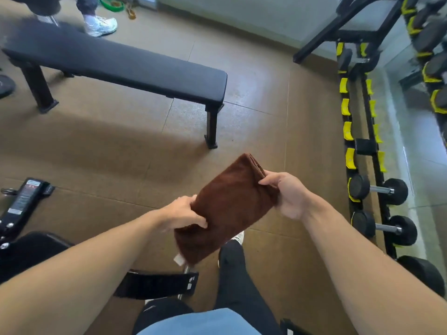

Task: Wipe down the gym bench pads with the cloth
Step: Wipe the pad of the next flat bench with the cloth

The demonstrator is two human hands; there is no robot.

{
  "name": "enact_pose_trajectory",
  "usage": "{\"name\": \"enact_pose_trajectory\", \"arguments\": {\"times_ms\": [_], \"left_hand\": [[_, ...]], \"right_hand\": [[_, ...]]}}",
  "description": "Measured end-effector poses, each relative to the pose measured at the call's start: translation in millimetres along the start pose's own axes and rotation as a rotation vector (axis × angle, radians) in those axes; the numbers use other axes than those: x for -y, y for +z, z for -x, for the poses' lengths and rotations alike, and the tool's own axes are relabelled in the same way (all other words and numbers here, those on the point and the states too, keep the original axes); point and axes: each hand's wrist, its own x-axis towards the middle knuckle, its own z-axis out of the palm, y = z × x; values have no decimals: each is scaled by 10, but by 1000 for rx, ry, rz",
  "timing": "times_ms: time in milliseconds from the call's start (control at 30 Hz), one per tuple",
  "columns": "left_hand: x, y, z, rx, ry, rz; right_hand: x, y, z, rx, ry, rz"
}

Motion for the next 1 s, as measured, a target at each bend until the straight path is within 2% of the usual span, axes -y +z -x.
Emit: {"name": "enact_pose_trajectory", "arguments": {"times_ms": [67, 133, 200, 300, 367, 467, 567, 700, 800, 1000], "left_hand": [[-629, -85, 369, 106, -8, 48], [-988, -136, 515, 158, 42, 207], [-1236, -16, 202, 97, 13, 374], [-1517, 157, -178, -172, -107, 468], [-1694, 245, -369, -208, -187, 662], [-1906, 309, -596, -112, -231, 972], [-2139, 309, -712, -30, -114, 1134], [-2459, 79, -862, 38, 97, 1492], [-2569, -274, -975, 107, 156, 1579], [-2618, -1083, -1581, -42, 61, 1633]], "right_hand": [[278, -278, -361, -69, -2, 34], [529, -518, -671, -110, 32, 90], [793, -697, -855, -66, 59, 94], [1217, -786, -982, 62, 79, 192], [1389, -736, -1023, 143, 64, 414], [1533, -573, -1097, 215, 34, 651], [1695, -473, -1186, 252, 57, 563], [1923, -469, -1473, 339, 132, 167], [2054, -429, -1888, 220, 116, 200], [2425, -276, -2821, -15, 168, 218]]}}
